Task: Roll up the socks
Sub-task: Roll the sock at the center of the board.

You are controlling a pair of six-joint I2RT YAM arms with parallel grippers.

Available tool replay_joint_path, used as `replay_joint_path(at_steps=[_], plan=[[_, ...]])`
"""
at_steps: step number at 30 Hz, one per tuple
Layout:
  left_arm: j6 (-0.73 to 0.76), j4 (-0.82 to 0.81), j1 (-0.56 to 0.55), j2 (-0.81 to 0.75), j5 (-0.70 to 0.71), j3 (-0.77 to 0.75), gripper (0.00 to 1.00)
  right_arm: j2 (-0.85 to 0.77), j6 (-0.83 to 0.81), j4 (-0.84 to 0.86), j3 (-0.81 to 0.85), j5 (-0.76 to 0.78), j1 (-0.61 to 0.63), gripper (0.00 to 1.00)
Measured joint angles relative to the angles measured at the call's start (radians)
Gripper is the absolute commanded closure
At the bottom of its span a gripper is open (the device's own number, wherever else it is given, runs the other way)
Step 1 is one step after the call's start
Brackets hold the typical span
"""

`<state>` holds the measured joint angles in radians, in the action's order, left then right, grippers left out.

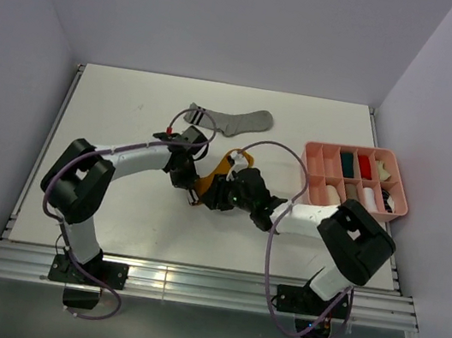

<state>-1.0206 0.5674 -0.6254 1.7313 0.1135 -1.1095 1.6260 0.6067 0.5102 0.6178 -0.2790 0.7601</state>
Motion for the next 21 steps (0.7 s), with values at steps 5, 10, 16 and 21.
replay_joint_path(at_steps=[5, 10, 16, 21], plan=[[0.066, 0.093, 0.0, 0.1, 0.0, -0.092, 1.0, -0.059, -0.155, -0.092, 0.041, 0.286, 0.172, 0.47], [0.125, 0.159, 0.0, 0.146, -0.011, -0.163, 1.0, 0.005, -0.289, -0.134, 0.133, 0.504, 0.322, 0.47], [0.176, 0.206, 0.0, 0.182, -0.023, -0.214, 1.0, 0.146, -0.399, -0.153, 0.241, 0.688, 0.404, 0.46], [0.206, 0.219, 0.0, 0.192, -0.031, -0.227, 1.0, 0.238, -0.445, -0.186, 0.305, 0.777, 0.424, 0.48]])
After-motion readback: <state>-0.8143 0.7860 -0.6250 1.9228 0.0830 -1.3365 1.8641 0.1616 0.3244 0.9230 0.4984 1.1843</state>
